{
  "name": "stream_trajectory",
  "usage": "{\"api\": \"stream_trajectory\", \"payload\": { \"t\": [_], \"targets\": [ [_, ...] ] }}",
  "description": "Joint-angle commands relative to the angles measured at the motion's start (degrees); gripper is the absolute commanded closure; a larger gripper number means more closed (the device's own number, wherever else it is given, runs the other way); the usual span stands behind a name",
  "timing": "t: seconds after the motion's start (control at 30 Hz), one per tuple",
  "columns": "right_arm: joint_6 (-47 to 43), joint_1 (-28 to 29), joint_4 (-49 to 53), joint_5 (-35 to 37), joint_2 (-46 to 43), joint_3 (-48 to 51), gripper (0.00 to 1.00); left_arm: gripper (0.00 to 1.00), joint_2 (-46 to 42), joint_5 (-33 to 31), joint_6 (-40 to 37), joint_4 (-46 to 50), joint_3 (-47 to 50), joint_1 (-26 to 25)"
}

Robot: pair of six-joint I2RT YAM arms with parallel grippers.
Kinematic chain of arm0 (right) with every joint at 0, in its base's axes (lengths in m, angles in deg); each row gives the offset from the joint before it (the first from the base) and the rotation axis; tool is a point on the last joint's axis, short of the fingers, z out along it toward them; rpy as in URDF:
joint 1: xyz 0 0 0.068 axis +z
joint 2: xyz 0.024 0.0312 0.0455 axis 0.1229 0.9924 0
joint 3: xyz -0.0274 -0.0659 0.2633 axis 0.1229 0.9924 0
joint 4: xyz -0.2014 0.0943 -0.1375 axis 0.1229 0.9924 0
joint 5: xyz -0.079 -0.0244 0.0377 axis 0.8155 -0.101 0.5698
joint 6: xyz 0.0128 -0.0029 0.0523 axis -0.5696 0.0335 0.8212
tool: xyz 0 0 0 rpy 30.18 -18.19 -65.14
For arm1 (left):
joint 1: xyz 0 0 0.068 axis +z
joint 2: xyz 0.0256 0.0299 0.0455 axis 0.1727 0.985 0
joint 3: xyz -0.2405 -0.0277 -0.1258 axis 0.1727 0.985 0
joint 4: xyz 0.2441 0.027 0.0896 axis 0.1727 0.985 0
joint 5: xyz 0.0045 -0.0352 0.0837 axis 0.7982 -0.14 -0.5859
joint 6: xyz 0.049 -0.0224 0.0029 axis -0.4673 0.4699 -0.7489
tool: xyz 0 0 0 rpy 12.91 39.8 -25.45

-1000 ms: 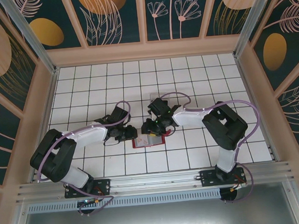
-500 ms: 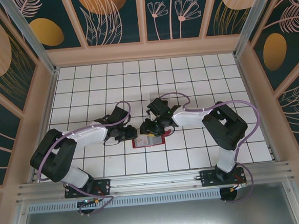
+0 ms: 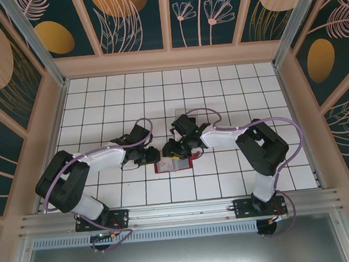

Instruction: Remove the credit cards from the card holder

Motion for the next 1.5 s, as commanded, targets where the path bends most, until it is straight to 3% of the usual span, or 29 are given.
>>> {"api": "stream_trajectory", "payload": {
  "t": [0.0, 0.63, 1.47],
  "targets": [
    [0.01, 0.43, -0.74, -1.47, 0.64, -1.04, 0.60, 0.68, 0.69, -1.10, -0.84, 1.31, -0.78, -0.32],
    [-2.10, 0.79, 7.84, 6.07, -0.85, -3.37, 0.60, 0.68, 0.87, -1.53, -1.08, 1.58, -0.78, -0.34],
    [-1.89, -0.96, 4.66, 4.63, -3.21, -0.02, 0.61, 0.66, 0.07, -1.80, -1.40, 3.59, -2.33, -0.70]
  ]
}}
